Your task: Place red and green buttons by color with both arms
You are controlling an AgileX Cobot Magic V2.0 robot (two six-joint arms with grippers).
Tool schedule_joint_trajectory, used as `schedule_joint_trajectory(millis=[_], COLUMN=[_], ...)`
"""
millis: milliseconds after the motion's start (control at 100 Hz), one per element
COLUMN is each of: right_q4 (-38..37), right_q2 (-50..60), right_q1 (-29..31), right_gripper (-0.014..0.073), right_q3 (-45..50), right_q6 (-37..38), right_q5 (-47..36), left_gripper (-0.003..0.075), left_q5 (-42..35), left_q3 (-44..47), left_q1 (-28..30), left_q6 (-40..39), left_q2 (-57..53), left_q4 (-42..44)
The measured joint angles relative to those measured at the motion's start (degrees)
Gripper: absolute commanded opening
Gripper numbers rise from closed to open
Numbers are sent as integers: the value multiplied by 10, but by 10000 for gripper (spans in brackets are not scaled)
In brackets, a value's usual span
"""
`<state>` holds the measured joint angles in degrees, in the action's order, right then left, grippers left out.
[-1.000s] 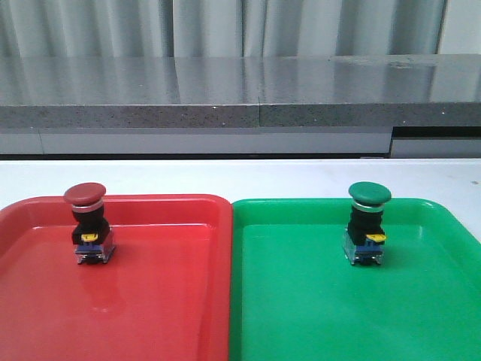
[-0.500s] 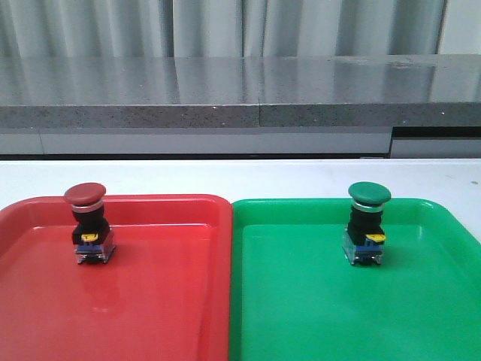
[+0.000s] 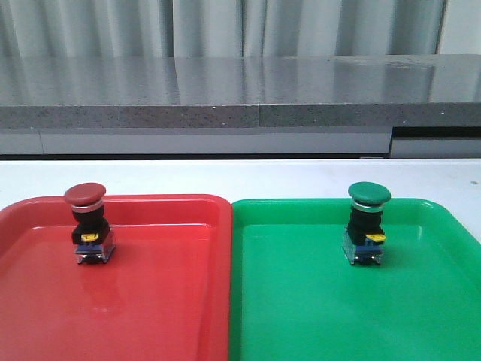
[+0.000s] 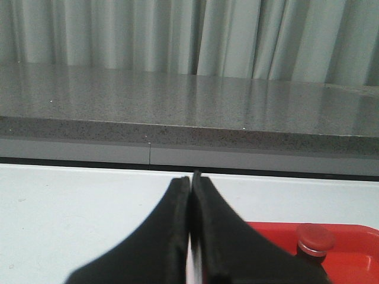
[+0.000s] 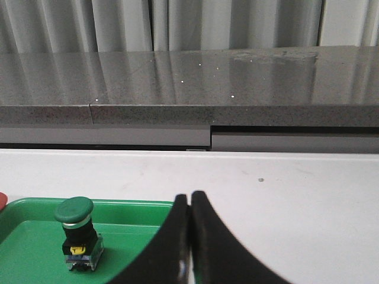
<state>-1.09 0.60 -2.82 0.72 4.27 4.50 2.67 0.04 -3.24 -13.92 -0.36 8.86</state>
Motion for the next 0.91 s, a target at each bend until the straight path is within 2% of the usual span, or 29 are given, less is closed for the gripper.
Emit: schedule_joint_trajectory(millis=[910], right_q4=[1], right_q2=[0], right_q1=[0], right_gripper=[-111], right_q3=[8], right_q6=[-1], right_q5=[-15], left_gripper=[-19], left_q5=[0], left_q3=[0], left_q1=[0], left_q6=[0], left_q2=[0], left_q4=[0])
